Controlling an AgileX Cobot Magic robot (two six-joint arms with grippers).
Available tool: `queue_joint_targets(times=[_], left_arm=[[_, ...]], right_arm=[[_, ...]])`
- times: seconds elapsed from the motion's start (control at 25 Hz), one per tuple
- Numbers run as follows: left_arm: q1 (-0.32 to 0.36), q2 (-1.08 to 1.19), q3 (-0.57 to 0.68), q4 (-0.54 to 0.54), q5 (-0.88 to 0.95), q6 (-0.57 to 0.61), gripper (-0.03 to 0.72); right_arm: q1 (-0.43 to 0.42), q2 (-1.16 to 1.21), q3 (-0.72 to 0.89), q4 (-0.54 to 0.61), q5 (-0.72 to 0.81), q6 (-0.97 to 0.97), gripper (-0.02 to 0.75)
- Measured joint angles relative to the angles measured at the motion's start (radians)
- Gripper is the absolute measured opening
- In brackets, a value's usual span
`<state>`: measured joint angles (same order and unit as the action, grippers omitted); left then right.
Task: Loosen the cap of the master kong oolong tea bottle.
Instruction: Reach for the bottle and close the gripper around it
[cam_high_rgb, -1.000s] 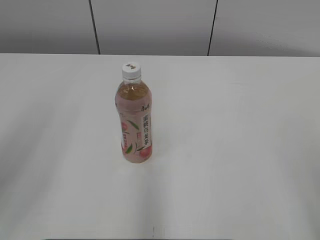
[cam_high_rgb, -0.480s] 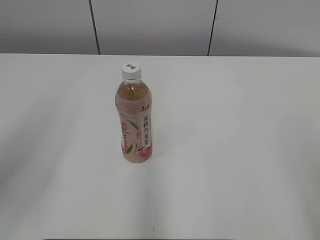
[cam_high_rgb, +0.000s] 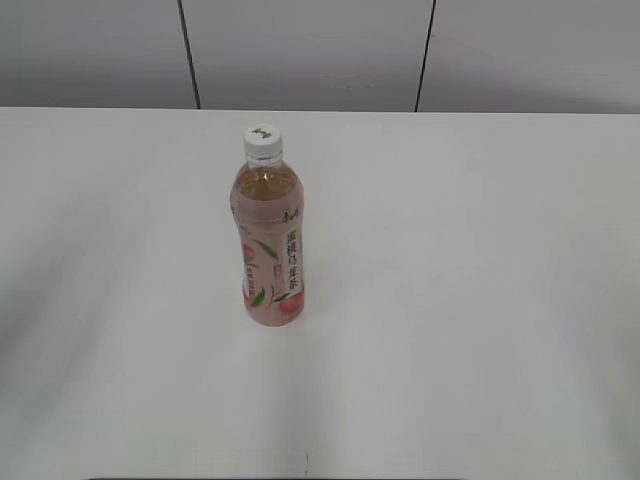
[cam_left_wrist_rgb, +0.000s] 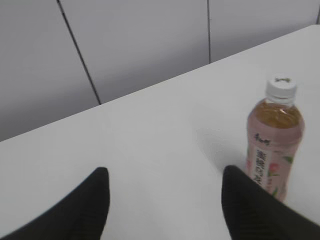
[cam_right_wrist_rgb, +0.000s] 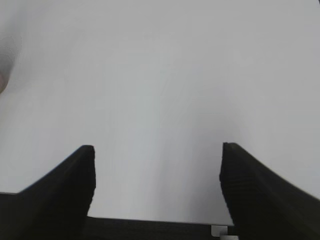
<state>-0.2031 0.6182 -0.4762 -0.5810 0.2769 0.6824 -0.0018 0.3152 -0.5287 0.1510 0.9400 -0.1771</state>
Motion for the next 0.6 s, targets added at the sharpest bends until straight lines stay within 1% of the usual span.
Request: queue_joint_targets(times=[0.08,0.12,0.16,0.2,0.24,0.32,0.48,0.6], left_arm=[[-0.036,0.0,0.001,0.259,-0.059,-0.258,0.432],[-0.052,0.0,0.001,0.369,-0.103,-0.384,0.432],[-0.07,0.0,0.006,0.432,-0.159,-0.48,0.432],[-0.088,0.0,0.018,0.476,-0.212,-0.533,0.432],[-0.102,0.0,0.039,0.502,-0.277,-0.572,0.432],[-0.132,0.0,0.093,0.521,-0.374,-0.609,0.432],[-0.166,0.043,0.19,0.544,-0.461,-0.624,0.432],[-0.19,0.127,0.204,0.602,-0.527,-0.627,0.432]], right_arm=[[0.0,0.0,0.0,0.0,0.0,0.0,0.586],[0.0,0.0,0.0,0.0,0.0,0.0,0.586],[0.0,0.0,0.0,0.0,0.0,0.0,0.586],[0.0,0.0,0.0,0.0,0.0,0.0,0.586],[0.0,0.0,0.0,0.0,0.0,0.0,0.586],[0.0,0.0,0.0,0.0,0.0,0.0,0.586],[0.0,0.0,0.0,0.0,0.0,0.0,0.586],[0.0,0.0,0.0,0.0,0.0,0.0,0.586]])
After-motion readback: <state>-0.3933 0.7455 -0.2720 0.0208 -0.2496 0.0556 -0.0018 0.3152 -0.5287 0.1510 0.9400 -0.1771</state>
